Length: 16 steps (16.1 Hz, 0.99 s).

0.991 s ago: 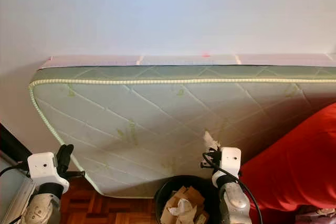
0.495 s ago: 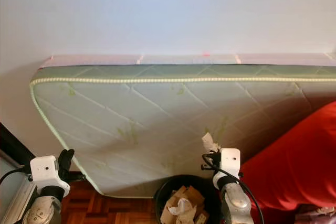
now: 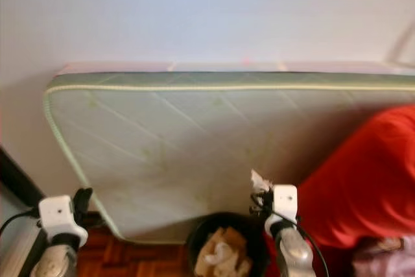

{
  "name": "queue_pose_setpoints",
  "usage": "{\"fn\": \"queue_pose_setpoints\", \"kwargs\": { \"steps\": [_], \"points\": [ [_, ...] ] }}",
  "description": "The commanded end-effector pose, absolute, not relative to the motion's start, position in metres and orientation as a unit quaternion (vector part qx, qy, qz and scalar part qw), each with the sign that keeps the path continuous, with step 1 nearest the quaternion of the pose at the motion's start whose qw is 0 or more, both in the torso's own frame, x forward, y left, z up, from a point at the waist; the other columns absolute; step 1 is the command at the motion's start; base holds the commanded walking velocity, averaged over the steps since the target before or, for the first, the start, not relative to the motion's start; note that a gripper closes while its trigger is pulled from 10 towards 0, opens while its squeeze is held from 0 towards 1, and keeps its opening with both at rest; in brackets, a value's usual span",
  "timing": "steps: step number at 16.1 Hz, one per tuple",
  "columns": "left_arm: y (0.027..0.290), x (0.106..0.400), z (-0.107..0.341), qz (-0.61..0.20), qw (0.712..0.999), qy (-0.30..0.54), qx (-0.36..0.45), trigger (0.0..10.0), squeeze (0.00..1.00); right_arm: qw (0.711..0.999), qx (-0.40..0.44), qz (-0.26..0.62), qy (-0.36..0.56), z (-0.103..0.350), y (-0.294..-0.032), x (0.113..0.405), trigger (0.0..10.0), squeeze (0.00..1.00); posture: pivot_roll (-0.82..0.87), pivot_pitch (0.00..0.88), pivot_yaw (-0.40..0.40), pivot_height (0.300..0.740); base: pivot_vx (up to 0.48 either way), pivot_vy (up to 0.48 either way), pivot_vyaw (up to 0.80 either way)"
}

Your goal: Clean up the room

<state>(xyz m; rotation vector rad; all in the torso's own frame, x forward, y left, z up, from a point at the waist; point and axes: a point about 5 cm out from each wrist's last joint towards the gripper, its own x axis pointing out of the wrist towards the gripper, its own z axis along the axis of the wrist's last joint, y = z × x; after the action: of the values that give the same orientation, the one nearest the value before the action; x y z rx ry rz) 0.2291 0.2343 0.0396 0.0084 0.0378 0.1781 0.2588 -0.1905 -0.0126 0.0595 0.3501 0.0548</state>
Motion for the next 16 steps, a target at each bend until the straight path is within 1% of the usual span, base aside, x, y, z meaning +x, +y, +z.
{"fn": "queue_pose_setpoints", "kwargs": {
  "steps": [1,8,10,11,14,16],
  "points": [
    [0.2308,0.2276,0.0376,0.089,0.996,0.019,0.002,10.0,0.00,0.983,0.030,0.029,0.181,-0.0118,-0.1929,0.2618,10.0,0.00,0.16,0.000,-0.048,0.681,0.000,0.000,0.00],
    [0.2303,0.2279,0.0392,0.092,0.996,0.015,0.001,10.0,0.00,0.979,0.032,0.056,0.192,-0.0122,-0.1895,0.2646,10.0,0.00,0.16,0.000,-0.051,0.681,0.000,0.000,0.00],
    [0.2294,0.2280,0.0402,0.091,0.996,0.013,0.001,10.0,0.00,0.976,0.024,0.065,0.209,-0.0144,-0.1880,0.2651,10.0,0.00,0.16,0.000,-0.053,0.681,0.000,0.000,0.00],
    [0.2290,0.2281,0.0408,0.090,0.996,0.013,0.001,10.0,0.00,0.975,0.027,0.067,0.211,-0.0147,-0.1871,0.2653,10.0,0.00,0.16,0.000,-0.053,0.676,0.000,0.000,0.00],
    [0.2280,0.2280,0.0430,0.087,0.996,0.011,0.001,10.0,0.00,0.975,0.027,0.083,0.206,-0.0148,-0.1839,0.2644,10.0,0.00,0.16,0.000,-0.047,0.641,0.000,0.000,0.00],
    [0.2274,0.2273,0.0431,0.086,0.996,0.012,0.001,10.0,0.00,0.975,0.029,0.078,0.206,-0.0154,-0.1849,0.2635,10.0,0.00,0.16,0.000,-0.046,0.641,0.000,0.000,0.00]
  ]
}}
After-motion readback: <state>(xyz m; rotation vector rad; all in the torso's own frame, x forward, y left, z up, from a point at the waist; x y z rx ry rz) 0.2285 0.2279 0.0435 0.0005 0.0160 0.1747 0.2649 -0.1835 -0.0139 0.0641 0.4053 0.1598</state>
